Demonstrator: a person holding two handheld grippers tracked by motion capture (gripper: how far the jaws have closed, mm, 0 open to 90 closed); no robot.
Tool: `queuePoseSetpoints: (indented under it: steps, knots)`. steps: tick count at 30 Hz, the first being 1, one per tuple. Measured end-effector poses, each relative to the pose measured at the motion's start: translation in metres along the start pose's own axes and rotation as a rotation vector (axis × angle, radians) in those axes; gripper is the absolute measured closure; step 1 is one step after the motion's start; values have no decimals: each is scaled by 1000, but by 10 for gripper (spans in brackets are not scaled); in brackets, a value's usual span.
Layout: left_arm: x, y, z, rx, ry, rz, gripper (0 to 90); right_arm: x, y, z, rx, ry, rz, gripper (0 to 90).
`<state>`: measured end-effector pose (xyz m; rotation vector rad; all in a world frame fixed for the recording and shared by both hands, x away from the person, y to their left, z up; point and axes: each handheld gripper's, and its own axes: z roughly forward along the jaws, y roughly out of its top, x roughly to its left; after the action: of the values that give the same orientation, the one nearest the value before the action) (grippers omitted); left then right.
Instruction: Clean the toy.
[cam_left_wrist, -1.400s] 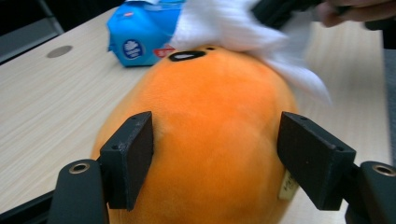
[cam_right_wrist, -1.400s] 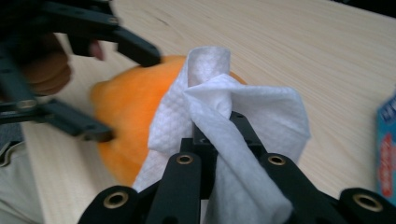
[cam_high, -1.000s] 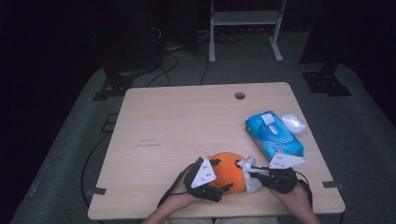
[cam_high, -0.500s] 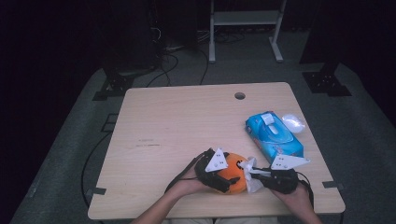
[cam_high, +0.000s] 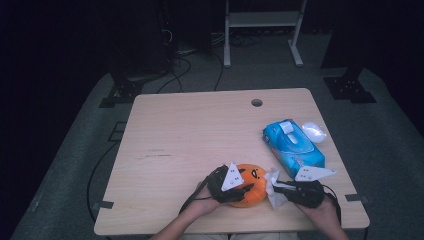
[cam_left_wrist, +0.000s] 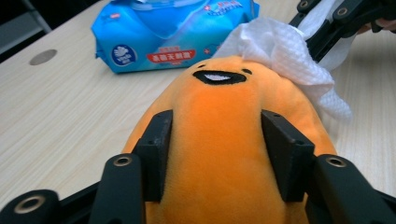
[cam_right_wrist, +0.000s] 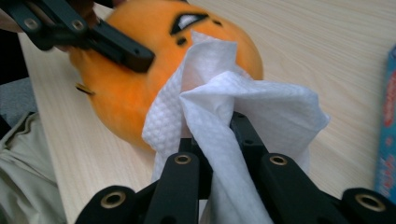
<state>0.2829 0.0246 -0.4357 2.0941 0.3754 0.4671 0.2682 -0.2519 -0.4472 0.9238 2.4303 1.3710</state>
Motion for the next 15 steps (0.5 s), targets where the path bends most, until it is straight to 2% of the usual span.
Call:
queuePoseSetpoints:
  steps: [5,10,15]
  knots:
    - [3,0,-7,-37,33,-21,525,-6,0,-5,12,-39,-4,808]
    - [8,-1,-10,-45,62,-40,528,-9,-2,-6,31,-59,-6,792]
    - [19,0,-14,-42,96,-44,531,-11,-5,-3,55,-74,-8,750]
